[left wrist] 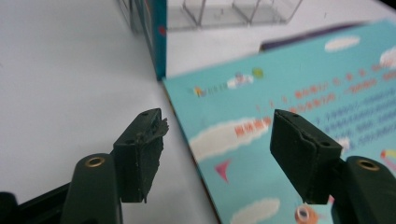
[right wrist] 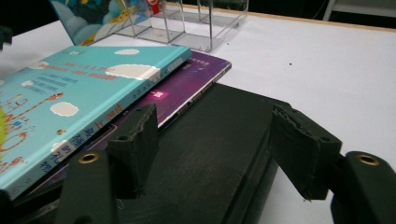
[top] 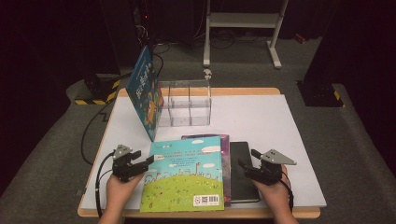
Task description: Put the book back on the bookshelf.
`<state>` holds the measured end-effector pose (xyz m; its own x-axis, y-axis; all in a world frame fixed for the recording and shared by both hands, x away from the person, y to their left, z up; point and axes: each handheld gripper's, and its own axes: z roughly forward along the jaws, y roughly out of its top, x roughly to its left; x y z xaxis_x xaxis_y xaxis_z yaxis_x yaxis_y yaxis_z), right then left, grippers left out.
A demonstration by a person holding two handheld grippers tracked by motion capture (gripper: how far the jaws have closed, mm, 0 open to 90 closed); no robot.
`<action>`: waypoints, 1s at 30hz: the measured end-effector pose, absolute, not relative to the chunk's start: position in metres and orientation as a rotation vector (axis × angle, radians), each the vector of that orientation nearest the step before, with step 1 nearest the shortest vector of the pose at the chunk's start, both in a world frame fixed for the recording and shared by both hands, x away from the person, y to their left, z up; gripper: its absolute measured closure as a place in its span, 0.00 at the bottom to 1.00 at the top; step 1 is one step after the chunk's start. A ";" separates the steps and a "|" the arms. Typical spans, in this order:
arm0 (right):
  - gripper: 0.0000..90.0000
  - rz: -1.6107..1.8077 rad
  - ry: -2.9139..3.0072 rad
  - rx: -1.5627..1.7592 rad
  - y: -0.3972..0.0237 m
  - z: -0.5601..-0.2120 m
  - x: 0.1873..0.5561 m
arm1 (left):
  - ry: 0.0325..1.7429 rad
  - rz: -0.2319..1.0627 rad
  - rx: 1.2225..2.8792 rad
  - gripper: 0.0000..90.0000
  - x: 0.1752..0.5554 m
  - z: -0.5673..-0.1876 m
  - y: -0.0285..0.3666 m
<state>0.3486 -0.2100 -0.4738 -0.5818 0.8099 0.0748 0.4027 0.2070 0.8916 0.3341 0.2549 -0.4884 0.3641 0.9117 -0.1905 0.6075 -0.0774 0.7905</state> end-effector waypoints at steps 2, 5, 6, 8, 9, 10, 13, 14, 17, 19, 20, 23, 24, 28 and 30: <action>0.36 1.325 2.084 1.127 -0.210 -0.474 0.349 | 1.345 0.408 1.790 0.34 0.332 -0.492 0.253; 0.33 1.306 2.090 1.136 -0.209 -0.474 0.350 | 1.350 0.359 1.822 0.31 0.331 -0.497 0.250; 0.33 1.297 2.094 1.138 -0.209 -0.474 0.350 | 1.361 0.345 1.835 0.30 0.331 -0.498 0.251; 0.34 1.294 2.104 1.135 -0.208 -0.474 0.349 | 1.368 0.286 1.827 0.29 0.331 -0.502 0.252; 0.33 1.292 2.103 1.134 -0.208 -0.473 0.349 | 1.366 0.282 1.820 0.29 0.331 -0.503 0.253; 0.33 1.289 2.098 1.138 -0.207 -0.473 0.348 | 1.366 0.277 1.817 0.28 0.330 -0.503 0.253; 0.32 1.294 2.101 1.134 -0.207 -0.472 0.347 | 1.359 0.277 1.812 0.28 0.328 -0.504 0.253; 0.31 1.292 2.104 1.131 -0.206 -0.472 0.347 | 1.350 0.282 1.815 0.28 0.327 -0.505 0.253; 0.31 1.286 2.112 1.127 -0.204 -0.473 0.346 | 1.309 0.243 1.831 0.30 0.325 -0.505 0.251; 0.31 1.286 2.112 1.123 -0.203 -0.472 0.344 | 1.318 0.248 1.830 0.30 0.325 -0.504 0.249; 0.32 1.288 2.108 1.122 -0.202 -0.472 0.344 | 1.318 0.248 1.833 0.30 0.325 -0.504 0.249; 0.32 1.298 2.110 1.127 -0.201 -0.472 0.343 | 1.325 0.250 1.838 0.30 0.325 -0.503 0.248; 0.32 1.302 2.111 1.127 -0.200 -0.472 0.342 | 1.326 0.250 1.839 0.30 0.325 -0.503 0.248; 0.32 1.315 2.110 1.106 -0.197 -0.468 0.339 | 1.315 0.240 1.851 0.31 0.325 -0.503 0.245; 0.34 1.317 2.109 1.101 -0.196 -0.467 0.338 | 1.303 0.230 1.849 0.31 0.324 -0.503 0.242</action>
<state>0.3381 -0.1961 -0.4674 -0.5985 0.7991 0.0573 0.4021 0.2378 0.8842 0.3242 0.2421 -0.5031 0.4425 0.8444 -0.3020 0.6900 -0.1055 0.7160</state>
